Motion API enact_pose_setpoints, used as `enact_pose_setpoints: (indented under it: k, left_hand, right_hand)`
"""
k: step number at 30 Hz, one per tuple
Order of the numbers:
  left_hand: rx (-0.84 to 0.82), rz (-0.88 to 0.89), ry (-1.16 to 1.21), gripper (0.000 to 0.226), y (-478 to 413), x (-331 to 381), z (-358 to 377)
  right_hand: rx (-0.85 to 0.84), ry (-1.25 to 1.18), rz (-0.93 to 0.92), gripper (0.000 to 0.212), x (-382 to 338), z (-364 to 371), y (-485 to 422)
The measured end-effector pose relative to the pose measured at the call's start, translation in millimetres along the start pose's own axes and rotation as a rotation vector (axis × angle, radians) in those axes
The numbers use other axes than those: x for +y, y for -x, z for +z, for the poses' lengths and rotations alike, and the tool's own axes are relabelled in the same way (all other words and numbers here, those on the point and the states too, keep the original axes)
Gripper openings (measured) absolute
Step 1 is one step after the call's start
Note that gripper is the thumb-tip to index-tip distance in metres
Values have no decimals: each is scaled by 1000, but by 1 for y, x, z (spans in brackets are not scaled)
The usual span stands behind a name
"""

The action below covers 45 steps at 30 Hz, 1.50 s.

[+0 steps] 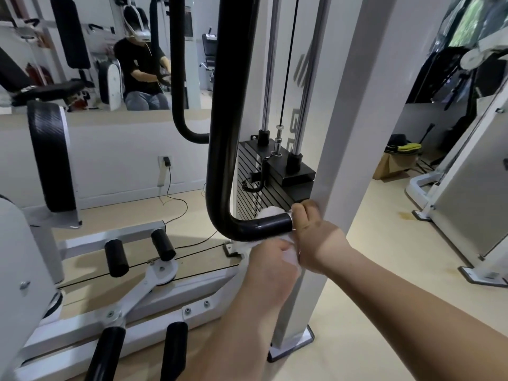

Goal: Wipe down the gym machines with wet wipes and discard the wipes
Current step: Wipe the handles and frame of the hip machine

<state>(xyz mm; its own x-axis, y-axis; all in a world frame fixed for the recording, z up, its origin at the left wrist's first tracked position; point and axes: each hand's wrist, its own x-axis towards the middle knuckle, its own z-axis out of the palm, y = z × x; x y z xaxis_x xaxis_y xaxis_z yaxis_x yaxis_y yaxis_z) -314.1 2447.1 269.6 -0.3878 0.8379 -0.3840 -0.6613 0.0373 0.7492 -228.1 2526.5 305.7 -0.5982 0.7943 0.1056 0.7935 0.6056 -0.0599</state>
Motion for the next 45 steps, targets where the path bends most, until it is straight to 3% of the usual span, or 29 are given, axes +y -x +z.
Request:
enact_pose_setpoints:
  k: [2, 5, 7, 9, 12, 15, 16, 18, 19, 20, 22, 24, 28, 32, 35, 36, 38, 40, 43, 45]
  left_hand:
    - [-27, -21, -24, 16, -9, -2, 1]
    - [79, -171, 145, 14, 22, 16, -17]
    - [134, -338, 382, 22, 32, 11, -44]
    - [219, -299, 433, 20, 58, 12, -48]
    - [312, 28, 117, 16, 106, 20, -19]
    - [256, 630, -229, 24, 128, 54, 8]
    - [211, 888, -411, 25, 122, 62, 7]
    - [150, 1281, -1098, 36, 97, 74, 6]
    - [148, 1284, -1482, 46, 80, 73, 6]
    - [137, 1143, -1711, 54, 65, 67, 3]
    - [231, 870, -2090, 61, 47, 53, 0]
    - [253, 715, -2317, 70, 36, 38, 0]
    - [215, 759, -2214, 35, 21, 55, 26]
    - [36, 456, -2132, 47, 7, 78, 55]
    - [210, 677, -2136, 39, 18, 52, 32]
    - [255, 748, -2146, 46, 25, 40, 20]
    - [245, 786, -2185, 65, 31, 23, -4]
    - [253, 822, -2201, 64, 26, 26, -6]
    - [174, 728, -2133, 30, 11, 55, 26]
    - [5, 460, -1999, 30, -9, 75, 43]
  right_hand:
    - [-9, 4, -9, 55, 1, -3, 0]
    - [-3, 19, -10, 62, 3, -2, 1]
    - [13, 6, -8, 61, 3, 3, 1]
    - [25, -7, -9, 64, 3, 5, -1]
    - [16, 7, -47, 60, 6, 0, 0]
    - [85, 30, -142, 48, 21, -10, 4]
    - [144, 12, -170, 43, 27, -12, 5]
    - [221, -138, -192, 35, 34, -9, 5]
    - [234, -240, -183, 30, 35, -6, 5]
    - [240, -319, -185, 27, 34, -1, 5]
    - [258, -376, -216, 34, 32, 11, 3]
    - [261, -381, -196, 42, 31, 19, 1]
    - [282, -350, -212, 40, 36, 24, -4]
    - [317, -398, -263, 34, 36, 20, -1]
    - [319, -361, -238, 27, 35, 22, -2]
    - [323, -324, -236, 28, 37, 25, -4]
    - [326, -303, -238, 34, 40, 29, -6]
    - [339, -331, -237, 36, 39, 26, -7]
    - [349, -360, -224, 37, 37, 21, -3]
    - [339, -342, -225, 40, 37, 16, -1]
